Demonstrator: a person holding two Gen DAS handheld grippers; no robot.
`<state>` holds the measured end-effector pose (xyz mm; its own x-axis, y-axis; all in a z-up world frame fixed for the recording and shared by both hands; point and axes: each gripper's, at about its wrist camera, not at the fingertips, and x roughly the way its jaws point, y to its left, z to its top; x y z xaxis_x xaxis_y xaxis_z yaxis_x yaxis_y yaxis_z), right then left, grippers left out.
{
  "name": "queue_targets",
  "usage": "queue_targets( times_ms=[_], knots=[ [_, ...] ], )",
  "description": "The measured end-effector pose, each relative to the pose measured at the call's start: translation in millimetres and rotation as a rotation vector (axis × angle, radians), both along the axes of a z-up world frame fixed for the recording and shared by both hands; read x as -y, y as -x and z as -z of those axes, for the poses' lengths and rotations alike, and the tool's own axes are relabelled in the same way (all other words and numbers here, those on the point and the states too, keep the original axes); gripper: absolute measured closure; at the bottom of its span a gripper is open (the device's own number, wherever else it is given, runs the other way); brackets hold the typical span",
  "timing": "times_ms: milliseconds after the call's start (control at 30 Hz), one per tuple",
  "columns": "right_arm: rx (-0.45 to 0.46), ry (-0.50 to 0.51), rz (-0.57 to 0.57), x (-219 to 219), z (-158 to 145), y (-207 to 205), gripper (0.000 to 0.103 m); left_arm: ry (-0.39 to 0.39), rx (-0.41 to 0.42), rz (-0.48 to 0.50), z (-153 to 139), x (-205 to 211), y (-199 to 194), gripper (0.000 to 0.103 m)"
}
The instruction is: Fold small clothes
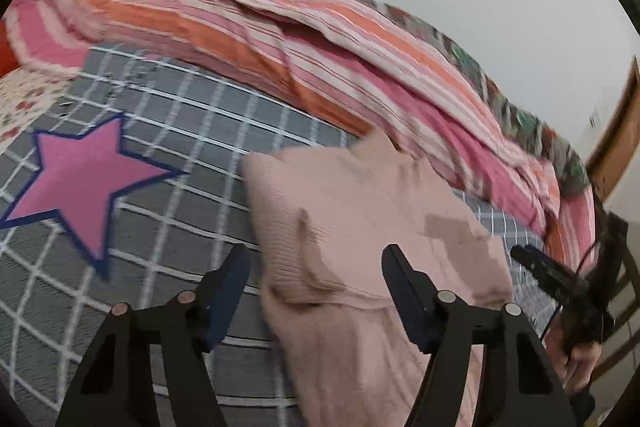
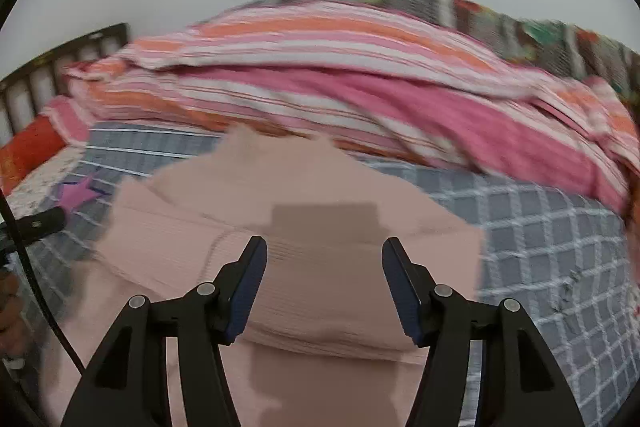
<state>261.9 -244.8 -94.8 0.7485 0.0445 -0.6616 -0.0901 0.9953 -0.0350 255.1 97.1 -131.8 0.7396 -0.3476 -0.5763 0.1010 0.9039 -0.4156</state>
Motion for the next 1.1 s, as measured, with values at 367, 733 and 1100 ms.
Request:
queue_targets(
  times_ms=[367, 733, 1100],
  knots=[
    [-0.003, -0.168, 0.123, 75, 26, 3, 0.044, -0.131, -0.086, 0.047, 23, 34, -27, 0.053],
    [-0.029, -0.168, 0.152, 74, 34, 0, 0.044, -0.169, -0.067, 0.062, 23, 49, -42, 0.095],
    [-0.184, -0.162, 0.242, 84, 62, -19, 0.037, -0.157, -0.091, -0.059, 26, 32, -49, 0.092]
  ],
)
